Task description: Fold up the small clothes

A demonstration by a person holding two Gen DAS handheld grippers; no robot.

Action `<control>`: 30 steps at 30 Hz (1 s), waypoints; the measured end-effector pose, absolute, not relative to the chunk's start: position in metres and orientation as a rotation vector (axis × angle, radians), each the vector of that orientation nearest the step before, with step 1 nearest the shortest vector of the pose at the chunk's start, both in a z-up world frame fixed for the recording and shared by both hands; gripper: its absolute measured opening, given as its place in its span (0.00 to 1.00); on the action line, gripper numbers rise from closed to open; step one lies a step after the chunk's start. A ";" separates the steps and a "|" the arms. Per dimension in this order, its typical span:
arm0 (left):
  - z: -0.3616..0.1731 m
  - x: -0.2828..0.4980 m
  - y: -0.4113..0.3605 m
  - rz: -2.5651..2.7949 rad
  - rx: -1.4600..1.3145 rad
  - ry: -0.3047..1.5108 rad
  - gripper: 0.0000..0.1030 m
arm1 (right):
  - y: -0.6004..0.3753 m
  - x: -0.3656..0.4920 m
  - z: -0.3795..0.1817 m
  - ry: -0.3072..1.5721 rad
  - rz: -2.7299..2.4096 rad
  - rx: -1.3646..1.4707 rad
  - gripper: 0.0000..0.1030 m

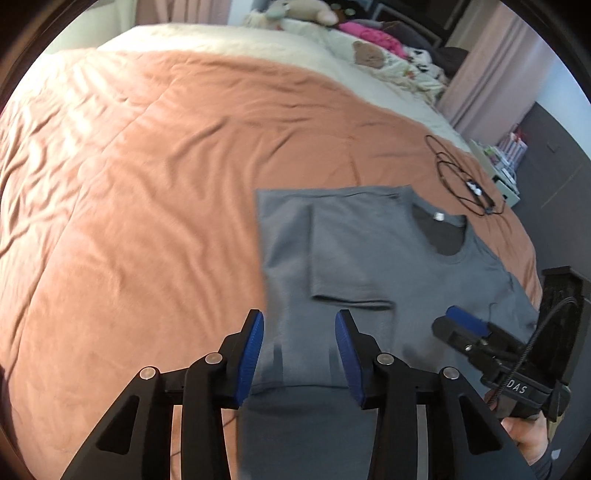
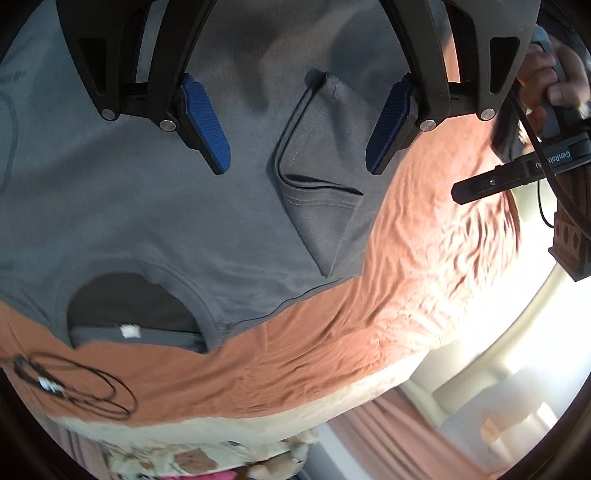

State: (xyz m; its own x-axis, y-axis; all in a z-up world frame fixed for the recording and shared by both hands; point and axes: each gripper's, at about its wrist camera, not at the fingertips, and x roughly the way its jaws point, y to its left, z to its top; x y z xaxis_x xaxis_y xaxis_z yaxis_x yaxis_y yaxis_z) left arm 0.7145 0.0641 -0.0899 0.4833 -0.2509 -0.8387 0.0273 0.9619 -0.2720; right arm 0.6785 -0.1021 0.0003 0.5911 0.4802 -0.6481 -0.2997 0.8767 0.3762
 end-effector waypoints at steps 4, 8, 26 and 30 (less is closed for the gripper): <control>-0.108 0.713 0.078 -0.158 -0.251 1.082 0.41 | -0.082 0.684 0.001 0.814 0.469 0.145 0.73; -0.126 0.717 0.088 -0.149 -0.270 1.114 0.34 | -0.063 0.693 0.001 0.820 0.480 0.077 0.64; -0.158 0.714 0.118 -0.154 -0.323 1.148 0.34 | 0.026 0.745 -0.027 0.873 0.498 -0.198 0.60; -0.159 0.713 0.124 -0.164 -0.340 1.140 0.34 | 0.036 0.754 -0.038 0.892 0.486 -0.214 0.49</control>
